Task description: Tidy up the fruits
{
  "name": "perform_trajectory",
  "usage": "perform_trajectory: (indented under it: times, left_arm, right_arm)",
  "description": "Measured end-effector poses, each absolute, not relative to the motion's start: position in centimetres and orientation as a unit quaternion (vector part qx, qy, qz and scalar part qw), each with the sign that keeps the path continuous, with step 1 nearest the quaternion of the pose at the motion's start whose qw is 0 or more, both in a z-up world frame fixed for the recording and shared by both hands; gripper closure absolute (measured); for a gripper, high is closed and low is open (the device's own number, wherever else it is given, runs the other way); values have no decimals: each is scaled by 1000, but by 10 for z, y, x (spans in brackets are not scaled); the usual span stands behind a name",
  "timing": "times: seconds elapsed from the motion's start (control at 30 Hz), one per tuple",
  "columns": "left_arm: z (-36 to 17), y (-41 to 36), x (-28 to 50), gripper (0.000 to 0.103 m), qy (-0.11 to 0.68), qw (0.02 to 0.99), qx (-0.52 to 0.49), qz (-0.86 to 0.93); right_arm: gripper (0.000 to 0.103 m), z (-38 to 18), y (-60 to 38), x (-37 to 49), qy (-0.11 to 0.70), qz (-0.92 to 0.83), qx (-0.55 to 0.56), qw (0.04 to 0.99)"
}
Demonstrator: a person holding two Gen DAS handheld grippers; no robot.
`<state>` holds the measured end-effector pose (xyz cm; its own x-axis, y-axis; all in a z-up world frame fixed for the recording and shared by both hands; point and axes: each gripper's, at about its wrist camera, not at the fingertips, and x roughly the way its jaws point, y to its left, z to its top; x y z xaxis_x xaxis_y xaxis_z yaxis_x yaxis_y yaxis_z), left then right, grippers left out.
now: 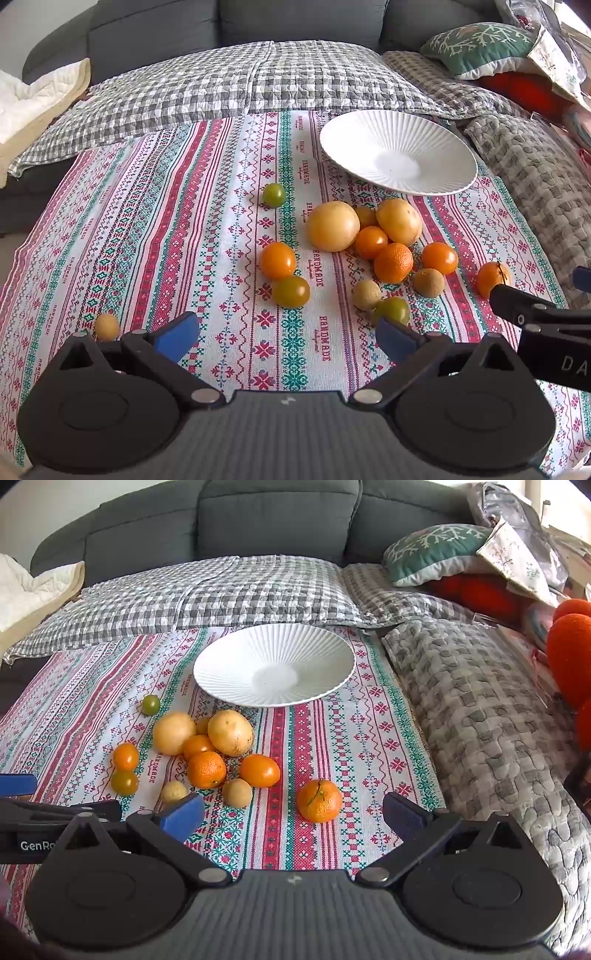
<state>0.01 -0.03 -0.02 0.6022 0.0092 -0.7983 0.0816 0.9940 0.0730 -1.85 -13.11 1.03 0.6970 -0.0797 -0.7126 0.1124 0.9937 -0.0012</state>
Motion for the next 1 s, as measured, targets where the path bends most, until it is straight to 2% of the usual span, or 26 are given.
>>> perform_trajectory:
  times: [1.0]
  left_arm:
    - [-2, 1, -1, 7, 446, 893, 54, -23]
  right_arm:
    - [0, 12, -133, -20, 387, -50, 25, 921]
